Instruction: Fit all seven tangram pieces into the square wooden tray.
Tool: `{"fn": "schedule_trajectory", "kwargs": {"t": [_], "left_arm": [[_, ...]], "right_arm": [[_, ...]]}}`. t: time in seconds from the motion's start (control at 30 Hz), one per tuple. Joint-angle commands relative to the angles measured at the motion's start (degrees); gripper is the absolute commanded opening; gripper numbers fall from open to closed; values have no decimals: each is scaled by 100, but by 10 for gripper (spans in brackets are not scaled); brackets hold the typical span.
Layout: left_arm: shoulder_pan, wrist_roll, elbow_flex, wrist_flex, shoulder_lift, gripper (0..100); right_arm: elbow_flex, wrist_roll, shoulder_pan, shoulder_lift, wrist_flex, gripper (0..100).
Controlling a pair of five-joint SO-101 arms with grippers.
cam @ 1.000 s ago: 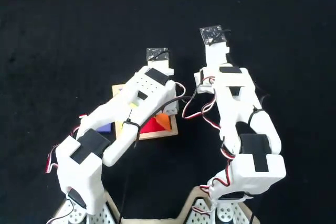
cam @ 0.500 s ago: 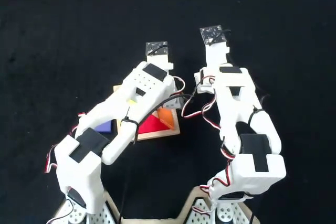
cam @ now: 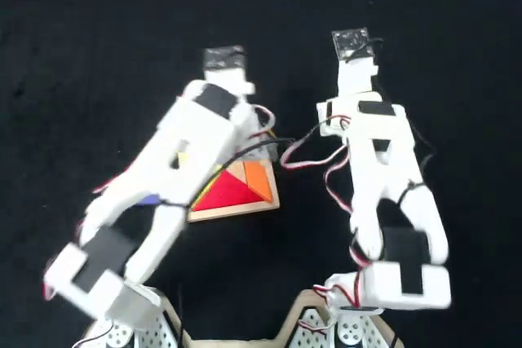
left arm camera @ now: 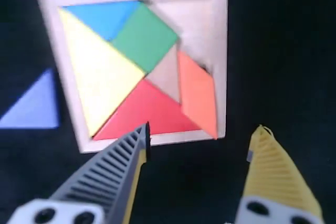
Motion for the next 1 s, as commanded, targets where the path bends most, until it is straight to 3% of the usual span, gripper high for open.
{"fn": "schedule_trajectory", "kwargs": {"t": [0.0, 0.2, 0.33, 0.43, 0.67, 0.97], "left_arm": [[-673, -475, 620, 97, -1820, 306], [-2466, -1600, 2167, -53, -4114, 305], [-3890, -1969, 3670, -809, -5029, 305], [-4541, -1996, 4593, -1363, -5336, 305], [-4743, -2215, 5622, -2031, -5345, 305], [-4743, -2198, 6237, -2787, -5345, 305]], "right_arm": [[75, -26, -281, -884, 651, 11], [277, 756, -1556, -1666, 2549, 11], [699, 800, -2409, -1692, 2734, 11], [840, 765, -2866, -1684, 2734, 11], [804, 589, -3393, -1182, 2532, 11], [382, 615, -3051, -312, 2119, 11]]}}
